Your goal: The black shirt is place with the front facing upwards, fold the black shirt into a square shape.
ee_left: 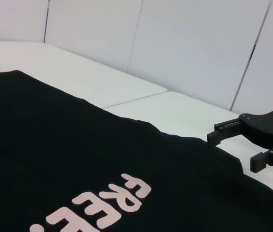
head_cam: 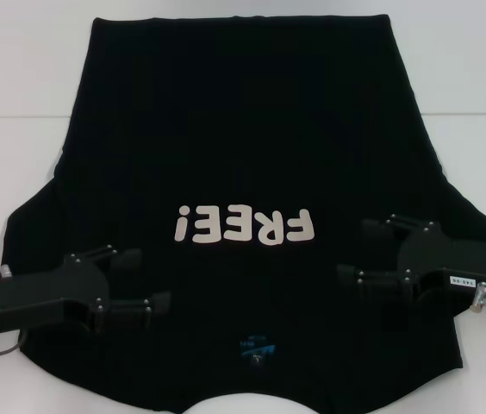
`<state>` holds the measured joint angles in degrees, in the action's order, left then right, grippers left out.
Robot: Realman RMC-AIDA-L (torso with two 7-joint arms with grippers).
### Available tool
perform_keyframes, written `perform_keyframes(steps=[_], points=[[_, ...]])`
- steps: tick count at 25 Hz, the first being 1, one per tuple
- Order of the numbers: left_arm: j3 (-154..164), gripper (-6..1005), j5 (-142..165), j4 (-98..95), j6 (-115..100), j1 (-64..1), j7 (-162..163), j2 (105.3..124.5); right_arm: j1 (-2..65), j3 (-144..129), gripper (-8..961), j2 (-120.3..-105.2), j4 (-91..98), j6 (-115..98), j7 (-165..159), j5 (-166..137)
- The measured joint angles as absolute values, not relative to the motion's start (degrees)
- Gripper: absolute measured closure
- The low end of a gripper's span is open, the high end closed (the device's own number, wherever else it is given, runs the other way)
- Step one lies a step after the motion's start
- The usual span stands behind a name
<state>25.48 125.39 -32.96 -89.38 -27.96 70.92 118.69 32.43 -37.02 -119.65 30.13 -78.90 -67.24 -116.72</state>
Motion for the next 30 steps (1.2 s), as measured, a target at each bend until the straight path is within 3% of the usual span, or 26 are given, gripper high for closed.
perform_keyframes(steps=[14, 17, 20, 24, 27, 30], points=[[24.5, 73, 125.1, -33.0, -89.3, -28.1, 77.9, 117.91, 32.4, -37.0, 18, -119.71, 30.2, -78.8, -67.3, -116.7], [23.3, 78, 125.0, -32.9, -89.0, -29.3, 90.9, 115.65, 32.4, -37.0, 18, -119.71, 30.1, -78.6, -67.3, -116.7], [22.6, 82, 124.9, -32.0, -89.4, -30.0, 104.9, 111.50, 32.4, -37.0, 18, -119.72, 30.0, -78.5, -67.3, -116.7], [22.1, 88, 125.7, -31.9, -88.9, -30.0, 117.3, 107.85, 32.4, -37.0, 18, -119.79, 29.7, -78.5, -67.3, -116.7], [22.2, 93, 129.0, -32.2, -84.1, -30.0, 123.7, 106.49, 32.4, -37.1, 18, -119.80, 29.5, -78.5, -67.3, -116.7], [22.3, 97, 132.6, -32.1, -77.9, -29.9, 126.1, 106.43, 32.4, -37.2, 18, -119.79, 29.5, -78.4, -67.2, -116.7]])
